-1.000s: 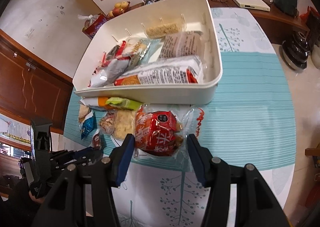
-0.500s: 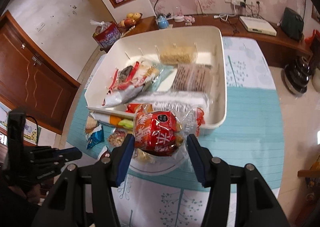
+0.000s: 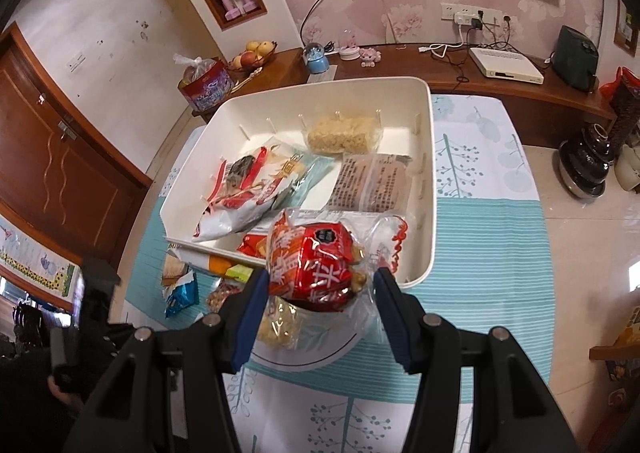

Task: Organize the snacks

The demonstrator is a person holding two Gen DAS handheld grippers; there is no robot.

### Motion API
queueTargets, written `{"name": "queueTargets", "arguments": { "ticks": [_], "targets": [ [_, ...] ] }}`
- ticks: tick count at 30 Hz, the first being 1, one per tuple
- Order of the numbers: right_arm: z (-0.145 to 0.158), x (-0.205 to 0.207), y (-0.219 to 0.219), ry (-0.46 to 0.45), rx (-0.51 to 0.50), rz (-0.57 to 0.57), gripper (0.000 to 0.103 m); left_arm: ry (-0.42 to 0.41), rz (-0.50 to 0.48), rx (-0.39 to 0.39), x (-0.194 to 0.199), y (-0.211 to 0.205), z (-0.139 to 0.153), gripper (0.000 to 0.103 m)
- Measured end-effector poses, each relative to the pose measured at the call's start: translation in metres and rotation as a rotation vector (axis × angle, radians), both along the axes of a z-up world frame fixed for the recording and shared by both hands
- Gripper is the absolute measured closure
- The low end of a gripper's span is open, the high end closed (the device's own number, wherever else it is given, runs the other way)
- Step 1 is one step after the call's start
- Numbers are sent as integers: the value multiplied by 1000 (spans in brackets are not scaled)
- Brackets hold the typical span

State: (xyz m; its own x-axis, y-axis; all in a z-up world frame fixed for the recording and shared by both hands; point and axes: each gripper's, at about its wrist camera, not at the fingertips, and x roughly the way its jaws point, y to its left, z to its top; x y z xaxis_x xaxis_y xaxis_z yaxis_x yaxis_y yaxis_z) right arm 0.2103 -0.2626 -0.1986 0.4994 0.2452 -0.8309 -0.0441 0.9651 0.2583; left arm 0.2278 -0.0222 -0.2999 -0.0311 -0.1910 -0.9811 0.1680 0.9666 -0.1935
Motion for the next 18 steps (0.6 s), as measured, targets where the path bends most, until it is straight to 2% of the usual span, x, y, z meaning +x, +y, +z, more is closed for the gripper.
{"name": "queueTargets", "arguments": {
  "ticks": [7,9,18],
  "targets": [
    [3,-2,-2,-12,-13,-13,49,1,1,8,-2,2,-7,50],
    [4,-2,-2,-12,-13,-13,49,-10,2,16,-4,5,-8,61],
    [6,-5,-2,-18,-16,-9,49,-29,6,-19,-3,16,-9,66]
  ]
}}
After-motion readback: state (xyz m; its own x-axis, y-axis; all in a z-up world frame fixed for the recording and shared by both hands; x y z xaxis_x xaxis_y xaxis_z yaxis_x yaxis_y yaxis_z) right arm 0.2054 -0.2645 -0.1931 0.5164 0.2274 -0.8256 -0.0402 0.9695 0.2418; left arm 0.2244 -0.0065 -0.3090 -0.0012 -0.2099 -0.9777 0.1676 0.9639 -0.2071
